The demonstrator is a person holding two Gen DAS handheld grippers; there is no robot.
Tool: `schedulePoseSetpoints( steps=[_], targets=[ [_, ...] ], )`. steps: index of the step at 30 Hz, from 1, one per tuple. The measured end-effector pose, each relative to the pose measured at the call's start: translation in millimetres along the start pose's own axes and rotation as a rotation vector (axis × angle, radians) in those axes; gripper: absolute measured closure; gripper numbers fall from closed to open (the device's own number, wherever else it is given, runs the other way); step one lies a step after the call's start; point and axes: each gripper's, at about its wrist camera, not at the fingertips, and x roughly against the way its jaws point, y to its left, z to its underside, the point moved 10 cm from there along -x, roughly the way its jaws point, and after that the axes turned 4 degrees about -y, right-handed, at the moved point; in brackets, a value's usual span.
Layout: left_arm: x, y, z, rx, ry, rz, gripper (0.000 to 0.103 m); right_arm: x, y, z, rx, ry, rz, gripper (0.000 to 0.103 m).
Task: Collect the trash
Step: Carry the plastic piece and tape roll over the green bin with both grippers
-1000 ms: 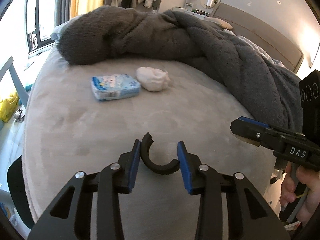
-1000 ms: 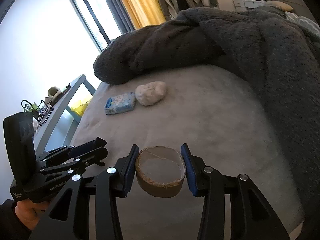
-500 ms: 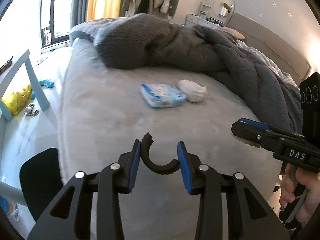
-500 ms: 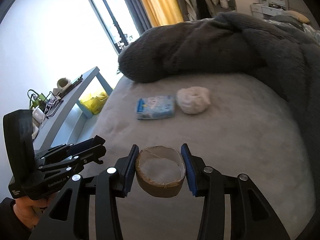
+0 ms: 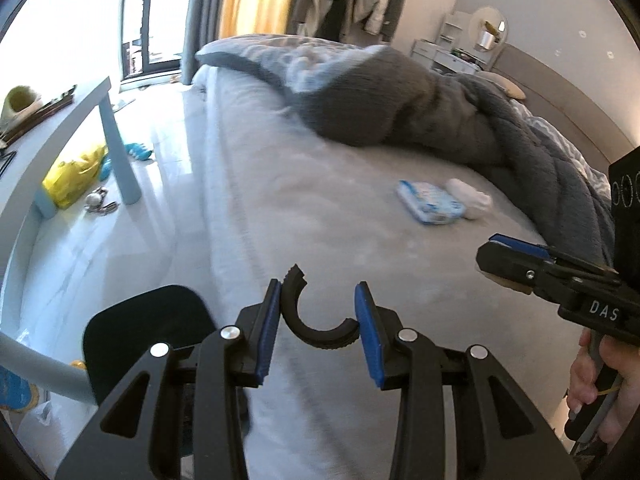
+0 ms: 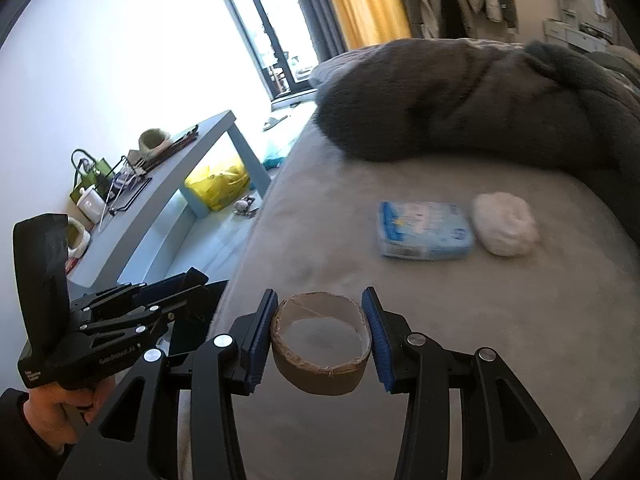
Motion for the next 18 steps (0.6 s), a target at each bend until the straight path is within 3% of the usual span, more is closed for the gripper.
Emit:
schedulePoseSetpoints(
  steps=[18],
  targets=[
    [2.1, 119.1, 36.3, 0.126, 0.109, -0.102, 0.062, -49.7, 101.6, -13.6, 0.092, 0.029, -0.106, 0.059]
  ],
)
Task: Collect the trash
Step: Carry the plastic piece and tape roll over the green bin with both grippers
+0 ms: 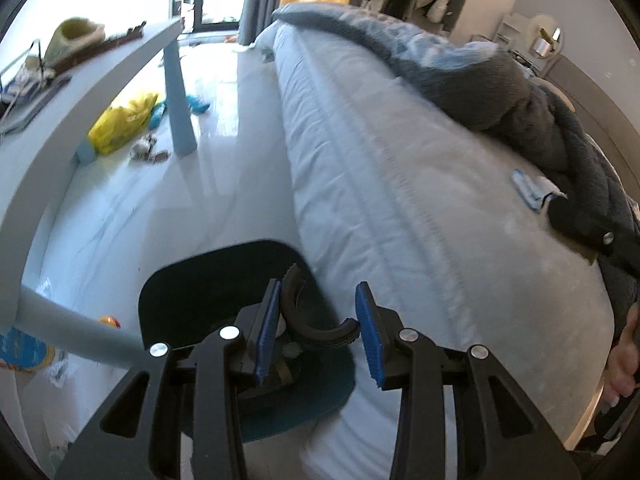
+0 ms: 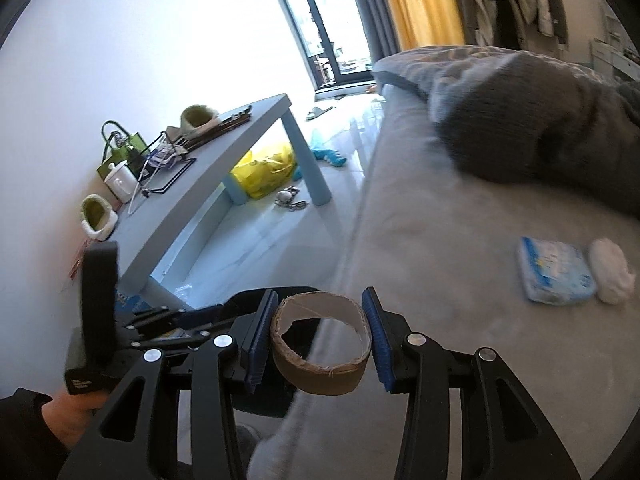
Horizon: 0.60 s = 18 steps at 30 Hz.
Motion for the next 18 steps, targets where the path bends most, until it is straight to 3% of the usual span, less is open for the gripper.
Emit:
schedulePoseSetpoints(
  steps=[15, 18],
  targets=[
    [-29.9, 70.1, 60.0, 0.065, 0.252, -0.056, 0.06, -46.2, 61.6, 1.2, 0.055, 0.052, -0.069, 0.059],
    [-29.8, 76.8, 67.3, 0.075, 0.275, -0.054, 0.052, -56.1, 73.7, 1.6, 0.064, 0.062, -0.08, 0.059]
  ],
)
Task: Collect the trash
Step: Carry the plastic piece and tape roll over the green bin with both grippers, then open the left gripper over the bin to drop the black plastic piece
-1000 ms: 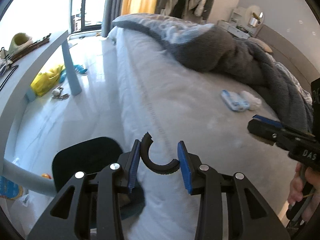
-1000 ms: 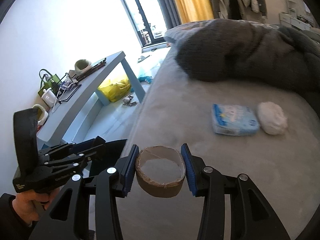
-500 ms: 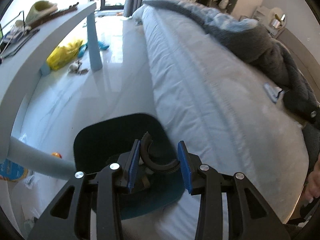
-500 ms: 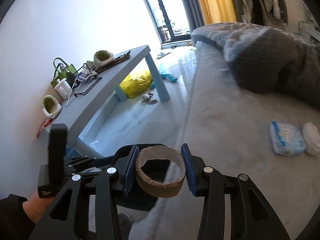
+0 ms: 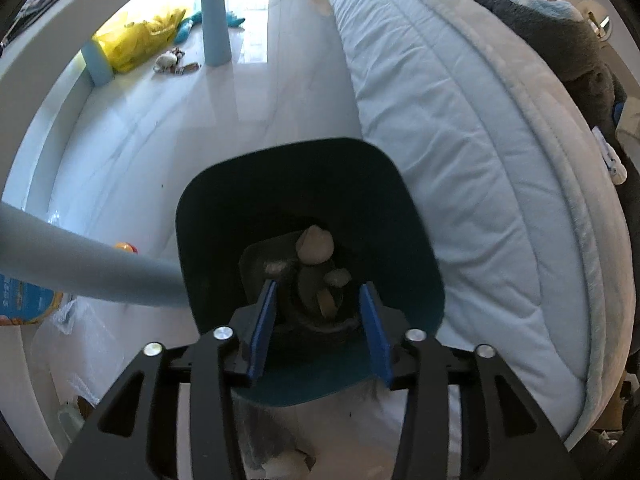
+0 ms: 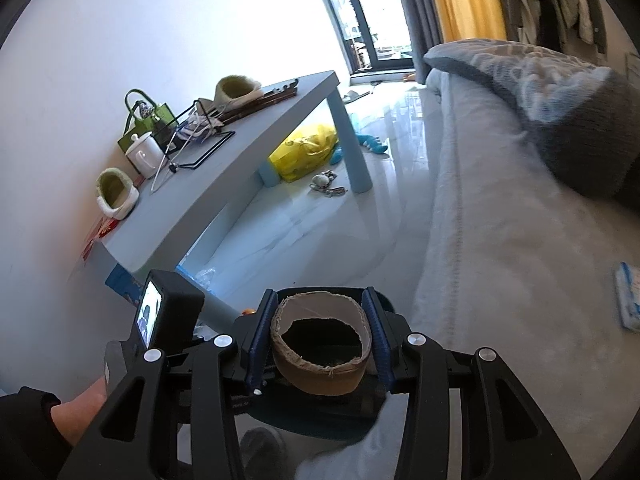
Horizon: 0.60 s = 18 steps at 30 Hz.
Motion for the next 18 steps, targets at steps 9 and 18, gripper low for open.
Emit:
schedulePoseSetpoints(
  steps=[9, 18],
  targets=[
    [11.3, 28.0, -2.0, 0.034, -0.027, -0.003, 0.04, -32.2, 24.9, 4.4, 0.022, 0.04, -0.024, 0.059],
    [44.0, 51.5, -21.6, 0.07, -0.169, 0.005, 0.042, -62.6, 37.6, 15.5, 0.046, 0.095, -0.022, 0.059]
  ],
)
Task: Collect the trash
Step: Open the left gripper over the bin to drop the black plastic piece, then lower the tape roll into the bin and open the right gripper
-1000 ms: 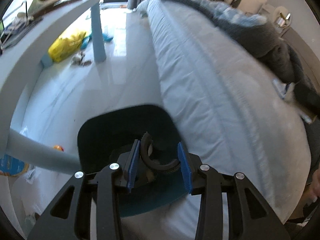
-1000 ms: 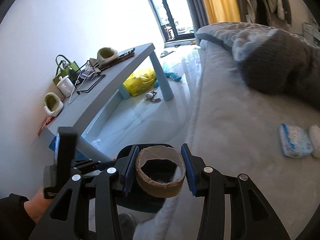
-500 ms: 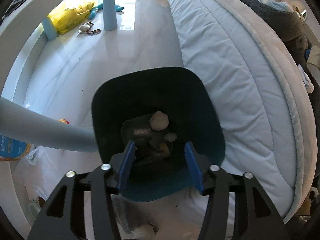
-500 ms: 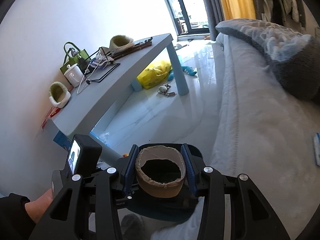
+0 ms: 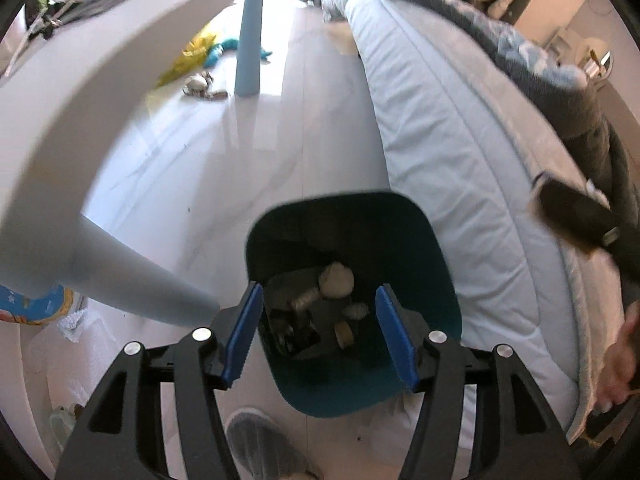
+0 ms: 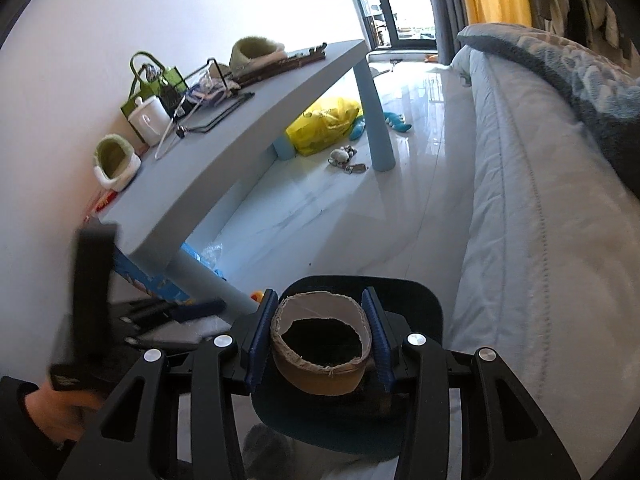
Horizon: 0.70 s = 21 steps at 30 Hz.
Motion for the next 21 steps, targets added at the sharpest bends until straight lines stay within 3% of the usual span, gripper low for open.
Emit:
schedulePoseSetpoints(
  steps=[10, 21],
  targets=[
    [34.2, 21.7, -27.9, 0.02, -0.162, -0.025, 0.054, -36.3, 9.1, 17.2, 0.023, 0.087, 0.016, 0.059],
    [71.6, 25.4, -47.5, 0.026, -0.296, 0.02, 0.058, -66.9, 22.6, 35.0, 0.062, 0.168, 0.024, 0.059]
  ],
)
